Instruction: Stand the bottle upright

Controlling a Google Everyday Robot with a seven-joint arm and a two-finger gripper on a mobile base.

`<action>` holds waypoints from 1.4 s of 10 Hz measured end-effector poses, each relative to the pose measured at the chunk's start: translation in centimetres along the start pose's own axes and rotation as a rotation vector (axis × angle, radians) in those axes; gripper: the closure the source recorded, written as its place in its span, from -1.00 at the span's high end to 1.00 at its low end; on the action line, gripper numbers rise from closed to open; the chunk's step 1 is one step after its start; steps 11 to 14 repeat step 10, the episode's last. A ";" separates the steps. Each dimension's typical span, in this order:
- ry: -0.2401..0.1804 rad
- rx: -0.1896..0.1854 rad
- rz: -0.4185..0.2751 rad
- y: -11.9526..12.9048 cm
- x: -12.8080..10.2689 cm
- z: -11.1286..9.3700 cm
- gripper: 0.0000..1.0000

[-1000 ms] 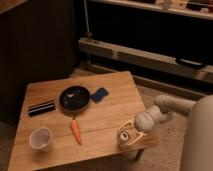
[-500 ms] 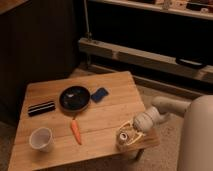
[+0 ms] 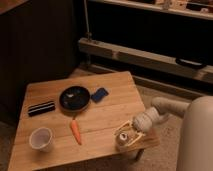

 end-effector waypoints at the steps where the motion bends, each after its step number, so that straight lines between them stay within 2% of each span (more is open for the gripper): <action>1: -0.001 -0.001 0.001 0.0 0.0 0.0 0.60; 4: 0.006 -0.002 0.004 0.2 0.1 0.0 0.60; 5: 0.034 -0.008 -0.003 0.4 -0.1 -0.3 0.60; 6: 0.040 -0.009 -0.004 0.4 -0.1 -0.4 0.60; 14: 0.039 -0.013 -0.005 0.3 -0.1 -0.3 0.60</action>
